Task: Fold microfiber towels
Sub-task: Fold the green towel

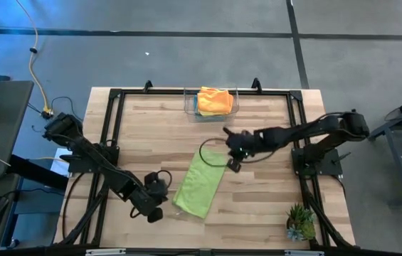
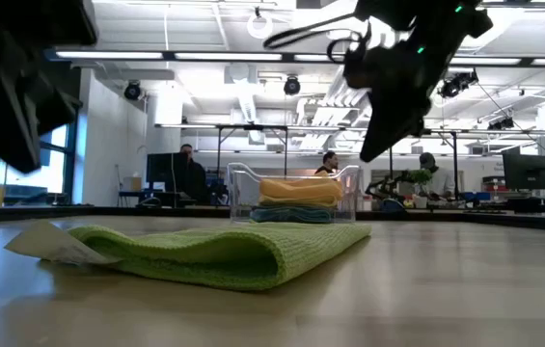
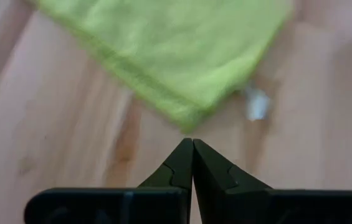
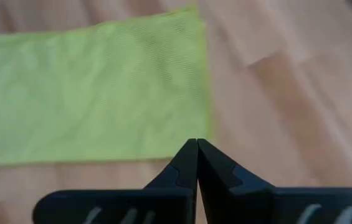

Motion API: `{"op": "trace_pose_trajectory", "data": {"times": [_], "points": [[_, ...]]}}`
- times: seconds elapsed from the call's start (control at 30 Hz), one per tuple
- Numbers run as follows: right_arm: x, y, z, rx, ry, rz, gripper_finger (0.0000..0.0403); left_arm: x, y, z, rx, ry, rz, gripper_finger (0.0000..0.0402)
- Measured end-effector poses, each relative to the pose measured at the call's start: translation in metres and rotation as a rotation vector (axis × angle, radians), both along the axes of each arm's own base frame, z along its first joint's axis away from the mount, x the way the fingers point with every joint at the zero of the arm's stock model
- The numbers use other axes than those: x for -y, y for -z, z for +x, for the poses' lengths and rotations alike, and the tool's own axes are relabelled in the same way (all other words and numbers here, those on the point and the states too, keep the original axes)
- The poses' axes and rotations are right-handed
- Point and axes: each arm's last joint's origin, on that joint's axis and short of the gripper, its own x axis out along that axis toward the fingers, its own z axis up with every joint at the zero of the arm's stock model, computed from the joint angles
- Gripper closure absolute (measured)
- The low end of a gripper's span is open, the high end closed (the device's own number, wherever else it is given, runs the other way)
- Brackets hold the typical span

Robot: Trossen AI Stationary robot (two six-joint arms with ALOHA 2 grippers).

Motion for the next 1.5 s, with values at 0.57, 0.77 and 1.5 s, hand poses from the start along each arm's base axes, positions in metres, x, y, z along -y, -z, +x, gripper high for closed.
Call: {"op": "trace_pose_trajectory", "data": {"times": [0.57,0.77,1.5], "points": [[-0.089,-0.004,-0.017,0.037,-0.064,0.067,0.0403,0.005,0.040,0.038,-0.028,0.069,-0.079,0.0401],[-0.108,-0.008,-0.025,0.054,-0.131,0.079,0.0403,0.012,0.047,0.061,0.032,0.071,-0.103,0.0401],[-0.154,-0.010,-0.042,0.112,-0.242,0.151,0.0399,0.017,0.036,0.148,0.166,0.241,-0.038,0.0401]]}}
